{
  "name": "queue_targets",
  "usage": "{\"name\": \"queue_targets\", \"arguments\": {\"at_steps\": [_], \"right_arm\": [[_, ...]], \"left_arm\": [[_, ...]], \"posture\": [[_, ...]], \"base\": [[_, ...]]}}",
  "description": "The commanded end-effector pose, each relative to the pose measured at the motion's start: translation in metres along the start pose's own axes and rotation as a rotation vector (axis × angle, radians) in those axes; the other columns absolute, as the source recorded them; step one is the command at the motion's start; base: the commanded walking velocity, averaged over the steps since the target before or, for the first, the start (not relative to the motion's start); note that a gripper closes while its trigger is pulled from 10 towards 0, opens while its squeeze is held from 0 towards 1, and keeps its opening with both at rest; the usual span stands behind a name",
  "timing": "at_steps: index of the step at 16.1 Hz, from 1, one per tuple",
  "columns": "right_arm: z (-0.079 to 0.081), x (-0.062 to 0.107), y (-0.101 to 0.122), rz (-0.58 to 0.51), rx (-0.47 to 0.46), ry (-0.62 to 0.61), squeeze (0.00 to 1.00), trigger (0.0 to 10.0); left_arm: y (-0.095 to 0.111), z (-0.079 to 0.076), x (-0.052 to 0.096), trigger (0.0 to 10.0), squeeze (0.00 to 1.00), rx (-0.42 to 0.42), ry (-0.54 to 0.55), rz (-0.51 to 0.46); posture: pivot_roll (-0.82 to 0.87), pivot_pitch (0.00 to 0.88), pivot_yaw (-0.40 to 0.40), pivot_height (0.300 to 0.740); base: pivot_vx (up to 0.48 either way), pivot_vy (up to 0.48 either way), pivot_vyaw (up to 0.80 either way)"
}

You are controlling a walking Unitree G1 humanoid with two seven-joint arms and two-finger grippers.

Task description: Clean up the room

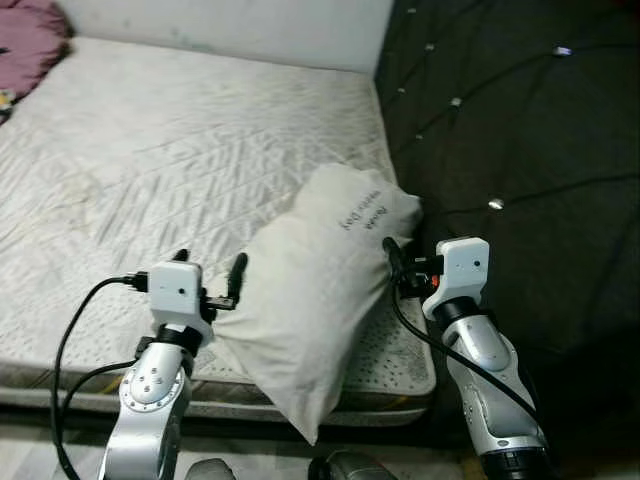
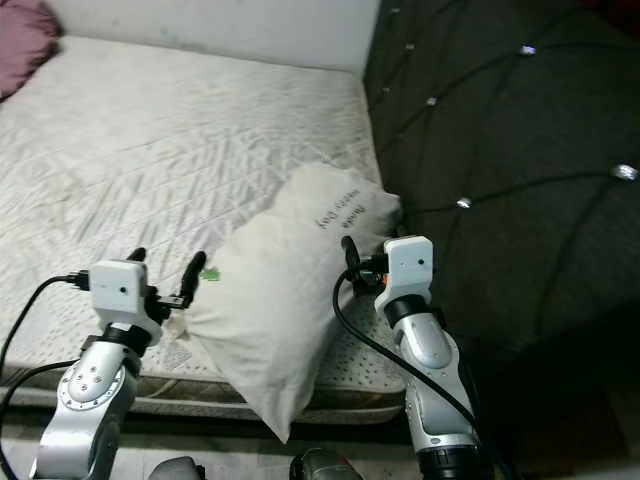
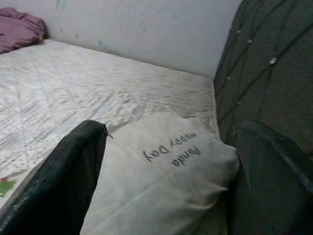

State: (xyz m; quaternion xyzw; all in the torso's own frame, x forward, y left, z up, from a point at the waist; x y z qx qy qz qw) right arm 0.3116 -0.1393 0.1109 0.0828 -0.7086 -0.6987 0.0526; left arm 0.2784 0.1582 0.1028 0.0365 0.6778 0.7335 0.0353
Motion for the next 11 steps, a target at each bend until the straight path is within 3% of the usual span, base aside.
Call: {"name": "queue_targets", "arguments": {"at_steps": [1, 6, 11], "right_arm": [[-0.0028, -0.0004, 0.0007, 0.002, 0.002, -0.006, 0.0, 10.0], [-0.0023, -0.0007, 0.0006, 0.002, -0.004, 0.001, 0.0, 10.0], [-0.0034, -0.0027, 0.002, -0.002, -0.005, 0.003, 0.0, 10.0]], "left_arm": [[0.0035, 0.0012, -0.0006, 10.0, 0.0, 0.005, 0.014, -0.015], [0.002, 0.0003, -0.0011, 10.0, 0.0, 0.005, 0.016, 0.0], [0.0049, -0.0005, -0.0051, 10.0, 0.0, 0.004, 0.018, -0.006]], "posture": [[0.02, 0.063, -0.097, 0.74], [0.02, 0.065, -0.099, 0.736], [0.03, 0.064, -0.099, 0.676]], "base": [[0.0, 0.0, 0.0], [0.0, 0.0, 0.0], [0.0, 0.0, 0.0]]}}
Point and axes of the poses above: a point about 5 cm out from each wrist's last joint towards the gripper, its own x axis pointing back from the gripper into the wrist, its own y axis along the axis of the wrist's last joint, z = x × y, the point moved 4 cm from there along -x, pointing out of the wrist towards the gripper, and after that the axes turned 2 degrees about -x, right-handed, at the moved point
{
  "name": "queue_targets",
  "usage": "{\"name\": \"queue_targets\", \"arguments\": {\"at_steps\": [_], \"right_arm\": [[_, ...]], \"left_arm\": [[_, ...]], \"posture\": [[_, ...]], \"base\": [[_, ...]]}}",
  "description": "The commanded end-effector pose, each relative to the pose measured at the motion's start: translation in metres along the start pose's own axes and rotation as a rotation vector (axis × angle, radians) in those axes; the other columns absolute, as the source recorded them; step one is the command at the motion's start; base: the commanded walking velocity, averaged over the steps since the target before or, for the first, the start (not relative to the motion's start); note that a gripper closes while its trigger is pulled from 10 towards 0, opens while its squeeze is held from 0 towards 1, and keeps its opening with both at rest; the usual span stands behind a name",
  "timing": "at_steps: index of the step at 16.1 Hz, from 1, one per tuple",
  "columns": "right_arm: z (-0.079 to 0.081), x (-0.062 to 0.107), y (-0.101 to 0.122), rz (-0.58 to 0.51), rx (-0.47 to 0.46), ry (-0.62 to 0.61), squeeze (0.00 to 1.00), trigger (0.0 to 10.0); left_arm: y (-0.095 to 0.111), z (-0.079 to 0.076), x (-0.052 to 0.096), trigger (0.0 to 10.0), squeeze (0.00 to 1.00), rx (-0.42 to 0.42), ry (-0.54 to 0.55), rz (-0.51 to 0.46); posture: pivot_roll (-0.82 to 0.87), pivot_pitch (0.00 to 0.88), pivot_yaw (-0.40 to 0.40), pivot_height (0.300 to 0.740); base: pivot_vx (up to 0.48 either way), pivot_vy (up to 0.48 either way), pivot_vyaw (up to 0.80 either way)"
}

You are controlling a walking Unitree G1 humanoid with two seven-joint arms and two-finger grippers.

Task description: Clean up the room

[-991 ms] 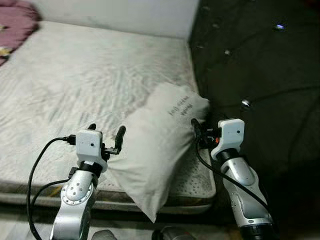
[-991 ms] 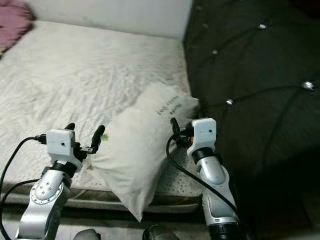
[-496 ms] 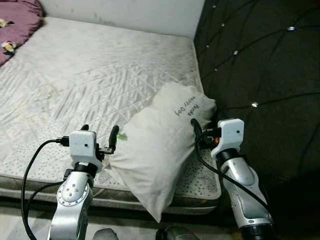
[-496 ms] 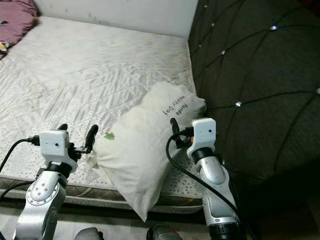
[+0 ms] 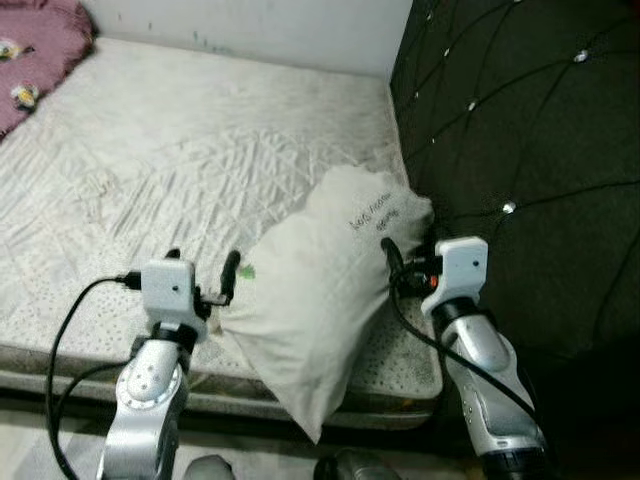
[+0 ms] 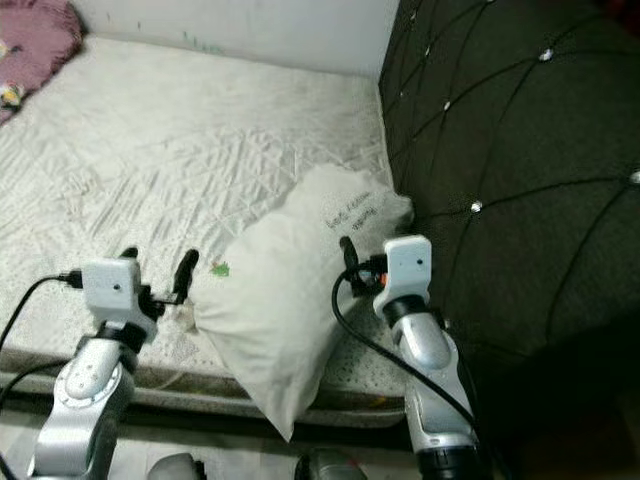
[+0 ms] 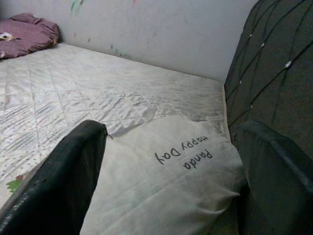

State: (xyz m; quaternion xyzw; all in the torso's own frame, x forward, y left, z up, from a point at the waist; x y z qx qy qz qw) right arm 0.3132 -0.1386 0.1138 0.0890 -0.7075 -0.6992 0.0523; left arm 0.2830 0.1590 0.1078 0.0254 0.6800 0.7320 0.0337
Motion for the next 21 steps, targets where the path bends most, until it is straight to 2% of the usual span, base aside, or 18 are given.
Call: {"name": "queue_targets", "arguments": {"at_steps": [1, 2, 6, 9, 11, 14, 17, 21], "right_arm": [[-0.004, -0.003, 0.003, -0.004, -0.006, -0.007, 0.0, 10.0], [-0.002, -0.006, 0.014, -0.033, -0.009, -0.009, 0.0, 10.0], [0.002, -0.015, 0.027, -0.061, -0.016, 0.002, 0.0, 10.0], [-0.012, -0.016, 0.02, -0.037, -0.027, -0.054, 0.0, 10.0], [-0.015, -0.012, 0.014, -0.021, -0.021, -0.064, 0.0, 10.0], [-0.014, -0.004, 0.009, 0.003, -0.012, -0.055, 0.0, 10.0], [-0.015, -0.003, 0.001, 0.032, 0.001, -0.042, 0.0, 10.0], [-0.009, 0.0, -0.007, 0.07, 0.006, -0.013, 0.0, 10.0]], "left_arm": [[0.002, -0.002, -0.003, 10.0, 0.0, 0.001, 0.002, 0.001], [0.005, 0.0, -0.005, 10.0, 0.0, 0.002, 0.005, -0.009], [0.01, 0.007, -0.014, 10.0, 0.0, 0.003, 0.04, -0.035], [0.007, 0.006, -0.015, 10.0, 0.0, 0.008, 0.043, -0.029], [0.007, 0.003, -0.017, 10.0, 0.0, 0.012, 0.031, -0.032], [0.006, 0.004, -0.012, 10.0, 0.0, 0.021, 0.032, -0.031], [0.002, 0.002, -0.01, 10.0, 0.0, 0.023, 0.025, -0.021], [0.008, 0.0, -0.008, 10.0, 0.0, 0.032, -0.002, -0.037]], "posture": [[0.02, 0.064, -0.099, 0.667], [0.02, 0.051, -0.105, 0.667], [0.02, 0.021, -0.117, 0.667], [0.01, 0.0, -0.103, 0.667], [0.01, 0.0, -0.103, 0.667], [0.01, 0.018, -0.113, 0.667], [0.01, 0.039, -0.12, 0.667], [0.02, 0.064, -0.12, 0.667]], "base": [[0.0, 0.0, 0.0], [0.0, 0.0, 0.0], [0.0, 0.0, 0.0], [0.0, 0.0, 0.0], [0.0, 0.0, 0.0], [0.0, 0.0, 0.0], [0.0, 0.0, 0.0], [0.065, 0.0, 0.0]]}}
Point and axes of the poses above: a point about 5 cm out from each wrist's last joint towards the gripper, its own x axis pointing back from the gripper into the wrist, its own y axis along the axis of the wrist's last joint, z = x × y, the point moved 4 cm from there along -x, pointing out of the wrist towards the gripper, and after that the axes turned 2 degrees about -x, right-handed, at the moved point
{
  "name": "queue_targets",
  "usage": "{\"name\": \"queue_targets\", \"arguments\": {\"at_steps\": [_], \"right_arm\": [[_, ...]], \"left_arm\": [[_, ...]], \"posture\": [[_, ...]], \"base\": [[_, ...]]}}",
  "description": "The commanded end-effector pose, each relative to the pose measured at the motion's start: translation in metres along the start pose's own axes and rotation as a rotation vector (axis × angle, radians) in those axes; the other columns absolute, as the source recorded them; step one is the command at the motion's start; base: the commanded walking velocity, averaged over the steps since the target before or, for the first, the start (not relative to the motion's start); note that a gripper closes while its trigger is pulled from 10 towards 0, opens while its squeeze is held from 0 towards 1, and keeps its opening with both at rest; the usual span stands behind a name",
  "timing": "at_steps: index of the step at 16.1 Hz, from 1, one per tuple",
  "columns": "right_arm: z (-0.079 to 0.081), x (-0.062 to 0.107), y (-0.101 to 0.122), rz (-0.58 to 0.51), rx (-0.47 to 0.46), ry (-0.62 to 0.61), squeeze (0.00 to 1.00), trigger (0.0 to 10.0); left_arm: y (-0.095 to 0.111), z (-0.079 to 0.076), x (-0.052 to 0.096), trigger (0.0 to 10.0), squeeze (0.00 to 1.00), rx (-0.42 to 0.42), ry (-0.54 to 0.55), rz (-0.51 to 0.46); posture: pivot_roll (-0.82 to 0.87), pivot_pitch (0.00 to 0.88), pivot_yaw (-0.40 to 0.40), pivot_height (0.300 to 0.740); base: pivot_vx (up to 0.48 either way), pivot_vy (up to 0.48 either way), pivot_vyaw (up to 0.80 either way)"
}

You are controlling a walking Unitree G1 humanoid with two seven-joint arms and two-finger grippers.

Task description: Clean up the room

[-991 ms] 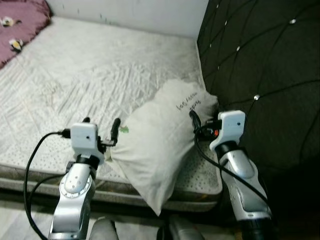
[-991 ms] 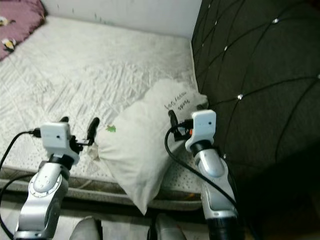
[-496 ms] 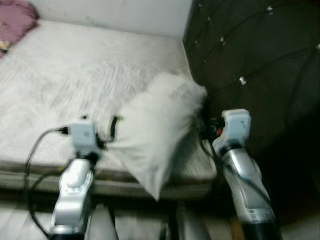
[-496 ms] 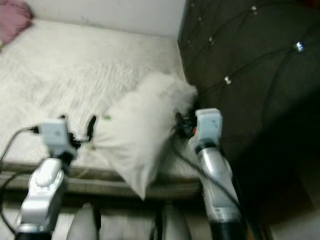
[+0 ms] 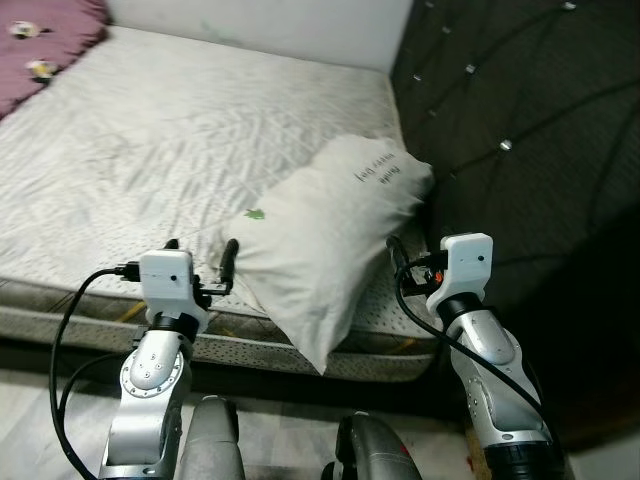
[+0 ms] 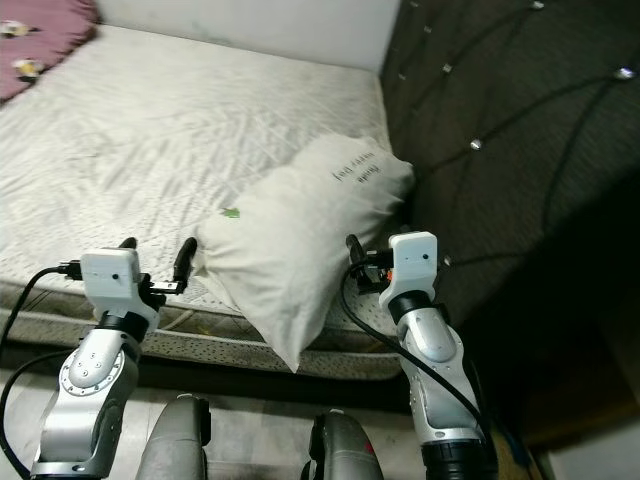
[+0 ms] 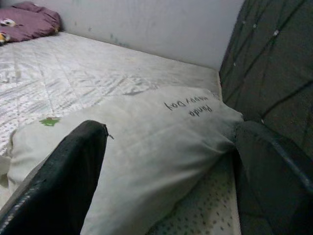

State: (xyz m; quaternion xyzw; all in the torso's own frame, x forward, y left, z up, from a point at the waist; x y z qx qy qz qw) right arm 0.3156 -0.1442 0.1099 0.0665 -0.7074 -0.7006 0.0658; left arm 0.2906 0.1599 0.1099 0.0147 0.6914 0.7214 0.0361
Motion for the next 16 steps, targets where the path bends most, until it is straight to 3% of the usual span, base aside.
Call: {"name": "queue_targets", "arguments": {"at_steps": [1, 16], "right_arm": [[-0.0016, 0.0014, -0.0029, 0.02, 0.01, 0.002, 0.0, 10.0], [0.0006, 0.0035, -0.008, 0.036, 0.009, -0.013, 0.0, 10.0]], "left_arm": [[0.0062, -0.0023, -0.0002, 10.0, 0.0, 0.005, -0.021, -0.018], [0.0056, -0.0041, 0.002, 10.0, 0.0, -0.009, -0.063, 0.001]], "posture": [[0.02, 0.066, -0.118, 0.667], [0.02, 0.09, -0.095, 0.667]], "base": [[0.285, 0.0, 0.0], [0.324, 0.0, 0.0]]}}
Point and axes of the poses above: a point about 5 cm out from each wrist's last joint towards the gripper, its own x axis pointing back from the gripper into the wrist, its own y axis along the axis of the wrist's last joint, z = x × y, the point moved 4 cm from there along -x, pointing out of the wrist towards the gripper, and after that the axes turned 2 degrees about -x, right-handed, at the moved point
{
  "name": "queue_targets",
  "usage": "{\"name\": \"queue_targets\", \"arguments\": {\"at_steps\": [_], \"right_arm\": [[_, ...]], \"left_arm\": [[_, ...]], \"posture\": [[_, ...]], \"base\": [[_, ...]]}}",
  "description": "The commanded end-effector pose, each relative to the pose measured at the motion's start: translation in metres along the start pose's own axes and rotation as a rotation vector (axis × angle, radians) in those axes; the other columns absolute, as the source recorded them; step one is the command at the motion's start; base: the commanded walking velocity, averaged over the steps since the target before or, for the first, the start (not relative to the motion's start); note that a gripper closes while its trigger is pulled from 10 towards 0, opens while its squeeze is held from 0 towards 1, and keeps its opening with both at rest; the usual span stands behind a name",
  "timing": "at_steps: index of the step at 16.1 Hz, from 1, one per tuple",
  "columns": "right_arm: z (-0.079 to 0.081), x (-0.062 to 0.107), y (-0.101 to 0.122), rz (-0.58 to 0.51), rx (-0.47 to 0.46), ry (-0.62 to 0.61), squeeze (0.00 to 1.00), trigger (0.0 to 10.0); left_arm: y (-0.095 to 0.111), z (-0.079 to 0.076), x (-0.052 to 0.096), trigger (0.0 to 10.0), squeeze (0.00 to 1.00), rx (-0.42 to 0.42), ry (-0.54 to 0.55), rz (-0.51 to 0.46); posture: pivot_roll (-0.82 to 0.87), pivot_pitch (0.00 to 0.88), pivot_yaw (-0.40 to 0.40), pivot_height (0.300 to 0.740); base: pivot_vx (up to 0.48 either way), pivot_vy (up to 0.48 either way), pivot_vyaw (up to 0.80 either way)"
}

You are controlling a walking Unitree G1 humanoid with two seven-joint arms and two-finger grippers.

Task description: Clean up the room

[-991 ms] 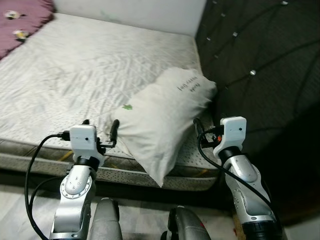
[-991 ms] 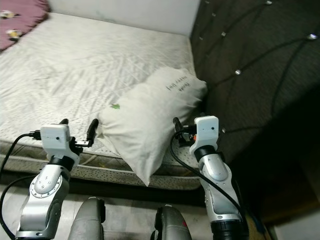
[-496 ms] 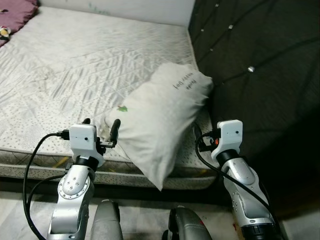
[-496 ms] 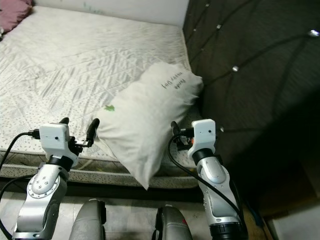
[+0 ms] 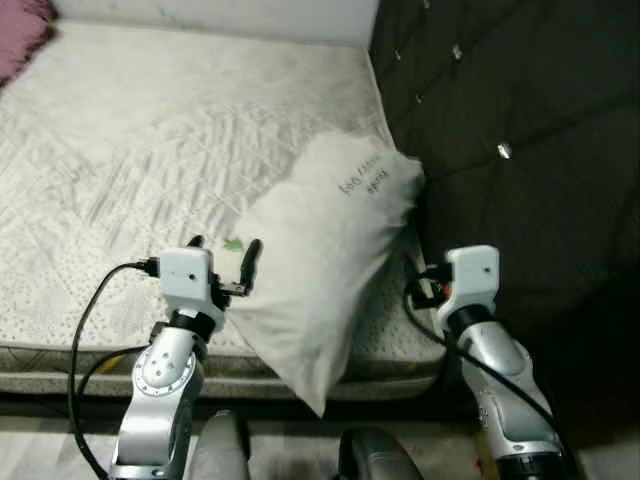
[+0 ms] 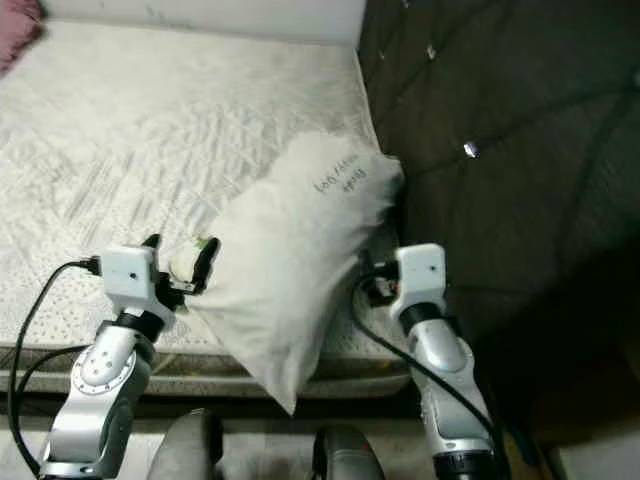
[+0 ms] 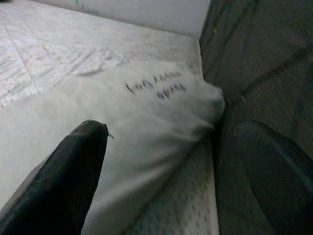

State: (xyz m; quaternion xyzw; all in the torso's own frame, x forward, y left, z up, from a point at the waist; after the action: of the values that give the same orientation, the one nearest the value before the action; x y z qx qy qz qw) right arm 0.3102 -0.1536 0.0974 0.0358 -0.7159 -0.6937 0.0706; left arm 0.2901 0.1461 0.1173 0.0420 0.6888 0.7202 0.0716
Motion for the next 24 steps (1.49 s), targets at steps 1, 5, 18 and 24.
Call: {"name": "queue_targets", "arguments": {"at_steps": [1, 5, 18, 24], "right_arm": [[0.008, -0.003, 0.004, -0.015, -0.008, 0.022, 0.0, 10.0], [0.008, -0.002, 0.004, -0.015, -0.01, 0.024, 0.0, 10.0], [0.012, -0.004, -0.002, 0.009, -0.009, 0.056, 0.0, 10.0], [0.021, -0.005, -0.002, 0.007, 0.022, 0.11, 0.0, 10.0]], "left_arm": [[-0.004, 0.008, 0.003, 10.0, 0.0, -0.006, 0.025, 0.021], [-0.006, 0.008, 0.003, 10.0, 0.0, 0.013, 0.039, 0.045], [-0.009, 0.02, 0.002, 10.0, 0.0, 0.0, 0.121, 0.066], [-0.01, 0.023, 0.004, 10.0, 0.0, -0.003, 0.128, 0.072]], "posture": [[0.02, 0.09, -0.095, 0.667], [0.02, 0.093, -0.098, 0.667], [0.03, 0.089, -0.104, 0.57], [0.03, 0.087, -0.11, 0.57]], "base": [[0.3, 0.0, 0.0], [0.0, 0.0, 0.0], [0.0, 0.0, 0.0], [0.0, 0.0, 0.0]]}}
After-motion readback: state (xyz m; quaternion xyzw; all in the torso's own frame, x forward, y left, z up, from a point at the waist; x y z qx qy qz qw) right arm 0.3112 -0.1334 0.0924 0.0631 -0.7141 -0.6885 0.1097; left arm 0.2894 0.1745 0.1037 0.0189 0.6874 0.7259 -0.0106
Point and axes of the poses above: a point about 5 cm out from each wrist's last joint towards the gripper, its own x axis pointing back from the gripper into the wrist, its own y axis along the axis of the wrist's last joint, z = x × y, the point moved 4 cm from there along -x, pointing out of the wrist towards the gripper, and after that the axes turned 2 degrees about -x, right-handed, at the moved point
